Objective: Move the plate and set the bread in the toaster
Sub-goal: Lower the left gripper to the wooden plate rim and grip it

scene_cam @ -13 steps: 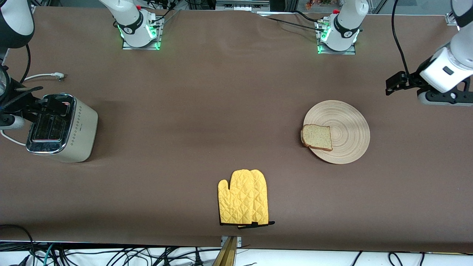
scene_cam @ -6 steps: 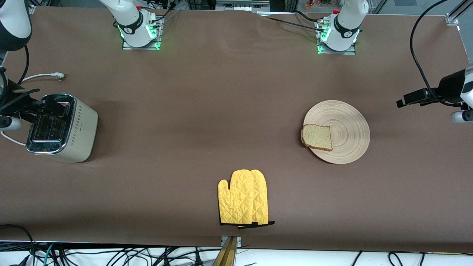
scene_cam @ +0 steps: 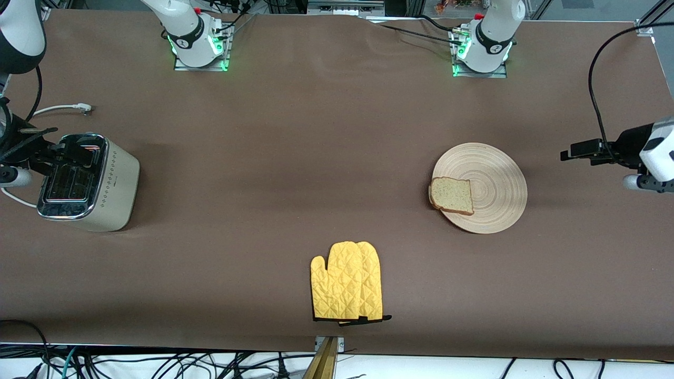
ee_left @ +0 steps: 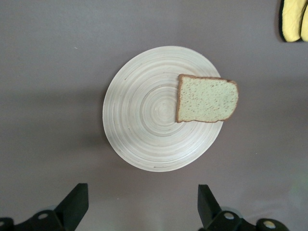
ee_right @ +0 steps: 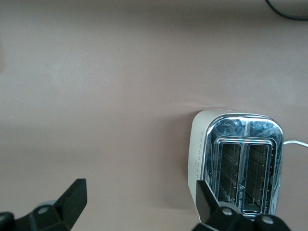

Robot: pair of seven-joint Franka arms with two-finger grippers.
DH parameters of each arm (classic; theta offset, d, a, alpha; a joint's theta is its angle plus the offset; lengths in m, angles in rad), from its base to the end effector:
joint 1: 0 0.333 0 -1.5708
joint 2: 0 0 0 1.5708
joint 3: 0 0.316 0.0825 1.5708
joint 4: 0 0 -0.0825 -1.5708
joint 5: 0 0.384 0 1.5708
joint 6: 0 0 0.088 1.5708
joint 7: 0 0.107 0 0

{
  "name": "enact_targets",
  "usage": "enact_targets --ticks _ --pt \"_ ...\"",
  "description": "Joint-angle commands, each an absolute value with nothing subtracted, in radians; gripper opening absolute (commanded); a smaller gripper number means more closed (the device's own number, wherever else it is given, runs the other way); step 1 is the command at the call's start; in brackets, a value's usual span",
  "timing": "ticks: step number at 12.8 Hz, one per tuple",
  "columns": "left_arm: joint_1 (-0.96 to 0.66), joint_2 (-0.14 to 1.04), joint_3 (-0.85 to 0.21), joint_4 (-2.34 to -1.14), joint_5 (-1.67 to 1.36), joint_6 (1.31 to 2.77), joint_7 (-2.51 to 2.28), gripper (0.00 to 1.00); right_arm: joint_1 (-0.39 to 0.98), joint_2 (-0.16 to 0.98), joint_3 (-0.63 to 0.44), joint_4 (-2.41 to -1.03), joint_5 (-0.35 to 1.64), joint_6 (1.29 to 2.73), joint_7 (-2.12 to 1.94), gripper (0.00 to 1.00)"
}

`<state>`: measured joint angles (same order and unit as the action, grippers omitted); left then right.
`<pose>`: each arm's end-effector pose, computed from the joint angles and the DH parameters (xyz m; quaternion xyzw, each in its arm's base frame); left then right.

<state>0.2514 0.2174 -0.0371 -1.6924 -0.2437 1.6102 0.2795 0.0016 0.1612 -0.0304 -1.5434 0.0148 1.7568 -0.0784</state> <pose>0.5833 0.1029 0.4488 0.9812 -0.0093 -0.1135 0.1558 0.6170 -0.0151 0.5600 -0.9994 -0.0239 -0.0264 0.0035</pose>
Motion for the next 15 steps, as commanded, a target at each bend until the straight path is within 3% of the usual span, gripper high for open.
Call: enact_targets --ticks 1,15 --pt "0.29 0.306 -0.041 -1.655 -0.325 1.589 0.377 1.0 -0.002 0.166 -0.028 -1.523 0.003 1.746 -0.074 1.0" --pt "0.471 0.681 -0.043 -1.66 -0.587 1.591 0.92 1.0 -0.002 0.166 -0.028 -1.523 0.008 1.747 -0.068 1.0"
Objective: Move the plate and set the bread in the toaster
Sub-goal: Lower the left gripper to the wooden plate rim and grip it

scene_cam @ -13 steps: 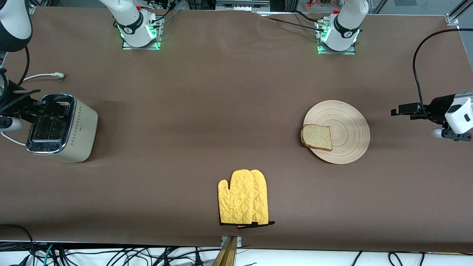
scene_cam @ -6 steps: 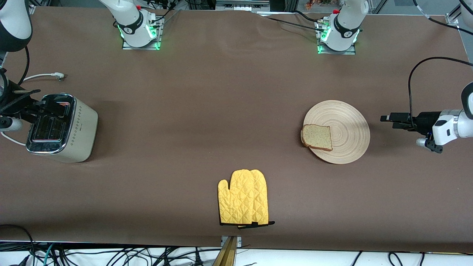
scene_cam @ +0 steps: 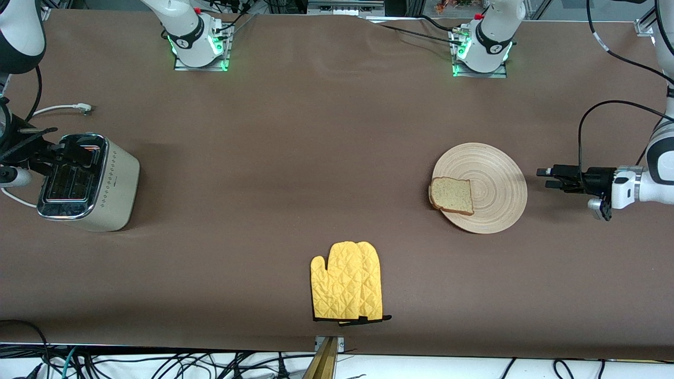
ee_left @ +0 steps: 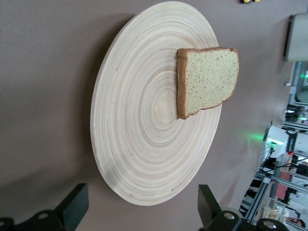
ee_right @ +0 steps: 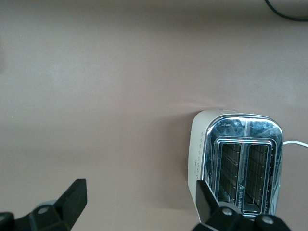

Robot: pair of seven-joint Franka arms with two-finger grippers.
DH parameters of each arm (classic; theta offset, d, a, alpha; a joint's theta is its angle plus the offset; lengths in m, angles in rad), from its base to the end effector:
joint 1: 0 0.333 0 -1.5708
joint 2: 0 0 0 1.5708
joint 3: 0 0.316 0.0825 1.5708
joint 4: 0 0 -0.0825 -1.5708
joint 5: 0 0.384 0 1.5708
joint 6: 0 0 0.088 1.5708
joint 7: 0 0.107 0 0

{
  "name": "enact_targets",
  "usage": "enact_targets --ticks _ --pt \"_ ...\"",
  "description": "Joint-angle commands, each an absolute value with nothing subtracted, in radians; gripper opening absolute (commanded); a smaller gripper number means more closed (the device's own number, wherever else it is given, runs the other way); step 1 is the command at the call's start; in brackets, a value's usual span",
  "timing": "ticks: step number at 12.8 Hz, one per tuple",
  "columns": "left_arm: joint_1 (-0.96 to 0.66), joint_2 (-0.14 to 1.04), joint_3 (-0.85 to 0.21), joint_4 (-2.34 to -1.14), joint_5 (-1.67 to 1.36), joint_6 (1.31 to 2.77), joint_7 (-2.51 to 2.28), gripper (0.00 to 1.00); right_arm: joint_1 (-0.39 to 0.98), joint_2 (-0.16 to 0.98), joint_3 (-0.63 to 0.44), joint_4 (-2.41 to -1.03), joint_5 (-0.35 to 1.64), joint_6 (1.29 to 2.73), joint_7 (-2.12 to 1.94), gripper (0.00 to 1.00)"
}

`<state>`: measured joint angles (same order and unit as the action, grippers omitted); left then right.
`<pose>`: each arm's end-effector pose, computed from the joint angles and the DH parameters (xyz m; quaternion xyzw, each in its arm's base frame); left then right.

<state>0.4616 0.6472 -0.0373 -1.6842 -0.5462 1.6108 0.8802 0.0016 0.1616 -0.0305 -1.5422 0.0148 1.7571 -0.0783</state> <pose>0.5662 0.1986 0.2043 0.8983 -0.1010 -0.1121 0.4126 0.6172 -0.0152 0.5603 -0.9993 -0.0238 -0.0269 0.0034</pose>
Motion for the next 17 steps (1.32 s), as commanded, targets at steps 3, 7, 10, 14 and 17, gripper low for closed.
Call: enact_targets --ticks 3,7,10,14,17 --pt "0.469 0.719 -0.049 -1.67 -0.626 1.591 0.923 1.0 -0.002 0.166 -0.028 -1.523 0.008 1.746 -0.069 1.0" --pt "0.471 0.768 -0.048 -1.664 -0.67 1.592 0.985 1.0 -0.002 0.166 -0.028 -1.523 0.009 1.747 -0.069 1.0" --pt "0.469 0.799 -0.048 -1.664 -0.73 1.592 0.983 1.0 0.008 0.166 -0.025 -1.523 0.003 1.747 -0.068 1.0" --pt "0.468 0.854 -0.048 -1.658 -0.805 1.597 0.98 0.89 0.009 0.166 -0.023 -1.523 0.005 1.743 -0.061 1.0" --pt "0.469 0.864 -0.048 -1.657 -0.813 1.597 0.971 0.42 0.008 0.166 -0.023 -1.523 0.006 1.743 -0.061 1.0"
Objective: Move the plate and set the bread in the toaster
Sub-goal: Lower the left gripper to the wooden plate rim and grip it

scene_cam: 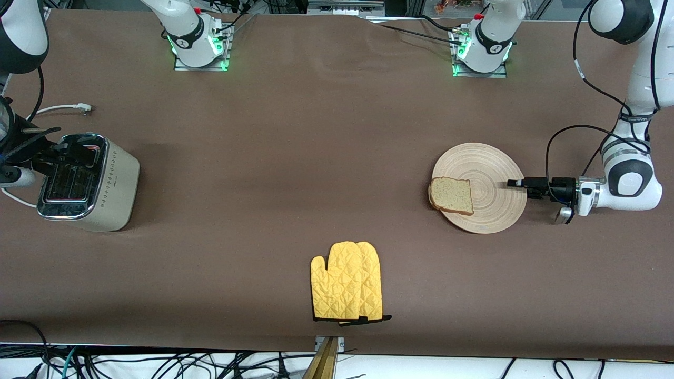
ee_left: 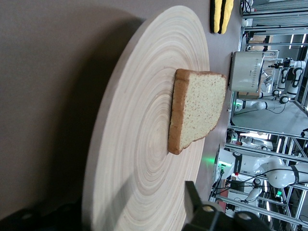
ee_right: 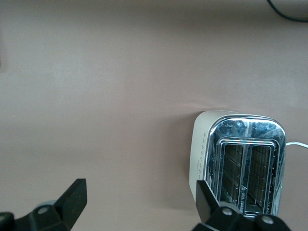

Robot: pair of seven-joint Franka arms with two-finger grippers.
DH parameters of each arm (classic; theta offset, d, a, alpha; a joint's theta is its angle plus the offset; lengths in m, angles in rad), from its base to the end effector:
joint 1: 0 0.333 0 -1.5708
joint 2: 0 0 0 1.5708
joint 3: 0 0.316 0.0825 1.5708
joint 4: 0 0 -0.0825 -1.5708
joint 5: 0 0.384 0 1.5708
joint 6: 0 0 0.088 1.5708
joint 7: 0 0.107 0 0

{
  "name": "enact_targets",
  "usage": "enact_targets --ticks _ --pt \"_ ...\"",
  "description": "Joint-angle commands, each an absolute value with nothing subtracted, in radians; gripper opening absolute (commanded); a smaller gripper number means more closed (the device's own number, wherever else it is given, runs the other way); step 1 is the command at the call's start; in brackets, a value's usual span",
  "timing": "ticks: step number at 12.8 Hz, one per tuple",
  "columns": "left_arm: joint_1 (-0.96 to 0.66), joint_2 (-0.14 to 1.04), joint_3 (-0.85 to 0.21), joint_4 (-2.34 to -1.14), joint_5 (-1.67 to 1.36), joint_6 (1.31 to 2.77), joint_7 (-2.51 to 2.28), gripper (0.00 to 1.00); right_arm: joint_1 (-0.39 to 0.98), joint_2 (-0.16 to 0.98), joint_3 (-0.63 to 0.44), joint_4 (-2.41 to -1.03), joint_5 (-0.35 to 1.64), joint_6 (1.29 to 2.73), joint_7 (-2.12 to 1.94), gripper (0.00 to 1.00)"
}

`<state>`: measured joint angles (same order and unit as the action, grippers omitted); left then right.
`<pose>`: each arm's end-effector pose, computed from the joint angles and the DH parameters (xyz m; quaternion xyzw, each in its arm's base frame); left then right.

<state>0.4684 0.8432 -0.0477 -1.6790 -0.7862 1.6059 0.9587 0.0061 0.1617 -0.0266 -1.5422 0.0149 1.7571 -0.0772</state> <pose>0.5552 0.1689 0.1026 0.8395 -0.0442 -0.0891 0.5342 0.6173 -0.0101 0.5603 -0.9993 -0.0274 -0.0268 0.0039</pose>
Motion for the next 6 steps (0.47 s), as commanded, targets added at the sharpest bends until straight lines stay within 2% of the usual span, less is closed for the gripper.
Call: enact_targets --ticks 1,2,5,6 --pt "0.469 0.864 -0.048 -1.657 -0.813 1.594 0.973 0.12 0.008 0.164 -0.023 -1.523 0.006 1.744 -0.061 1.0" --pt "0.471 0.862 -0.048 -1.657 -0.811 1.592 0.974 0.0 0.008 0.166 -0.023 -1.523 0.008 1.747 -0.061 1.0" --pt "0.471 0.853 -0.049 -1.655 -0.807 1.572 0.976 0.0 0.009 0.166 -0.021 -1.523 0.009 1.747 -0.06 1.0" --pt "0.468 0.853 -0.054 -1.646 -0.81 1.525 0.97 0.0 0.008 0.166 -0.021 -1.523 0.009 1.749 -0.06 1.0"
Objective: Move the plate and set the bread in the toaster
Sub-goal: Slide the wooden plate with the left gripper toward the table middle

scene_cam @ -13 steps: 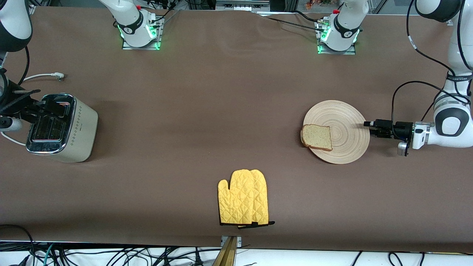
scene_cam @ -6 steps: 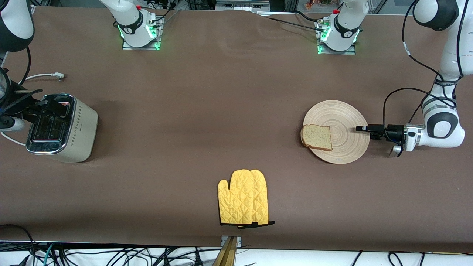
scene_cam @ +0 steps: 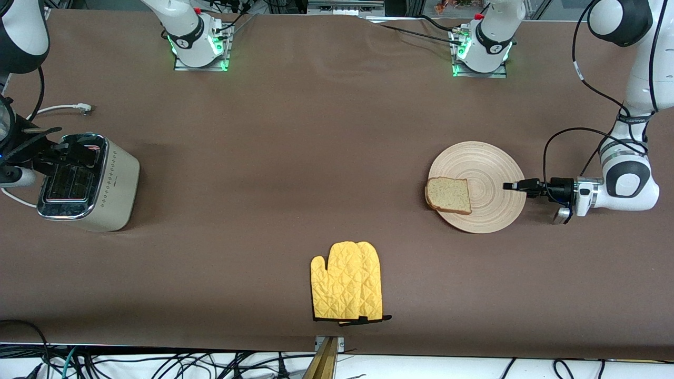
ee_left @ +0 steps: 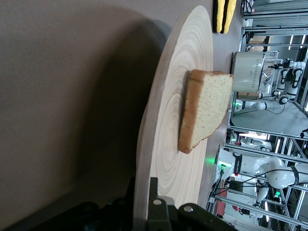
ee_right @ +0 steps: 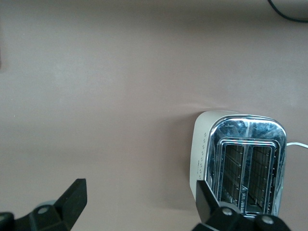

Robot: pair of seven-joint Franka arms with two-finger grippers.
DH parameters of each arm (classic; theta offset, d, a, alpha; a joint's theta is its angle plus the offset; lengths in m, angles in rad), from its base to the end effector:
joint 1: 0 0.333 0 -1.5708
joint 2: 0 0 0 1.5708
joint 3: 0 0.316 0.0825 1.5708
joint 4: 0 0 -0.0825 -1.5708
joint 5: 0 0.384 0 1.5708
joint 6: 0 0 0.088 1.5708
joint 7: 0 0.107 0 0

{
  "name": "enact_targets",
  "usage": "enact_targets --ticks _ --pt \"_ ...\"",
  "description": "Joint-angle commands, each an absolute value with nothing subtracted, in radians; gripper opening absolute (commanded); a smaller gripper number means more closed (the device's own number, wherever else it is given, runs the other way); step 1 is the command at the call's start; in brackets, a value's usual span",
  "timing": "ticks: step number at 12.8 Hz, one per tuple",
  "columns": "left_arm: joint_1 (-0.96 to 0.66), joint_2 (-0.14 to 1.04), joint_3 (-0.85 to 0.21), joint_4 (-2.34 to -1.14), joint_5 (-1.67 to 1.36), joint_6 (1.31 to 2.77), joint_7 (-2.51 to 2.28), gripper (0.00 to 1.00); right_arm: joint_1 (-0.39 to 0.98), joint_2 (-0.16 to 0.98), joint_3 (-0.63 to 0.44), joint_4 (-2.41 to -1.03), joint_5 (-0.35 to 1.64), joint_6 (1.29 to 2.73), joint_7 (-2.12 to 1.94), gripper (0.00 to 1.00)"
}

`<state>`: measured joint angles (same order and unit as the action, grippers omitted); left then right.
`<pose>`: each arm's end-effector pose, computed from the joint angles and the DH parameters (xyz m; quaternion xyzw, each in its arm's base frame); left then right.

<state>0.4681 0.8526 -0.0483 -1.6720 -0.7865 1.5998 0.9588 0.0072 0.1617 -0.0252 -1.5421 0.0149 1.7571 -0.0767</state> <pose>0.5554 0.1680 0.0996 0.8374 -0.0446 -0.0914 0.5370 0.6174 -0.0087 0.5603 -0.9992 -0.0284 -0.0269 0.0041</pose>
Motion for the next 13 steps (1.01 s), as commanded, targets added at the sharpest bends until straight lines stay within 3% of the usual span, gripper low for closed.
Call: enact_targets --ticks 1,5,13 --pt "0.459 0.853 -0.058 -1.611 -0.833 1.496 0.965 0.0 0.008 0.166 -0.021 -1.523 0.008 1.749 -0.06 1.0" --pt "0.433 0.847 -0.165 -1.595 -0.911 1.506 0.873 0.0 0.009 0.166 -0.021 -1.523 0.006 1.749 -0.063 1.0" --pt "0.152 0.778 -0.198 -1.68 -1.029 1.773 0.775 0.0 0.005 0.166 -0.023 -1.525 0.002 1.741 -0.058 1.0"
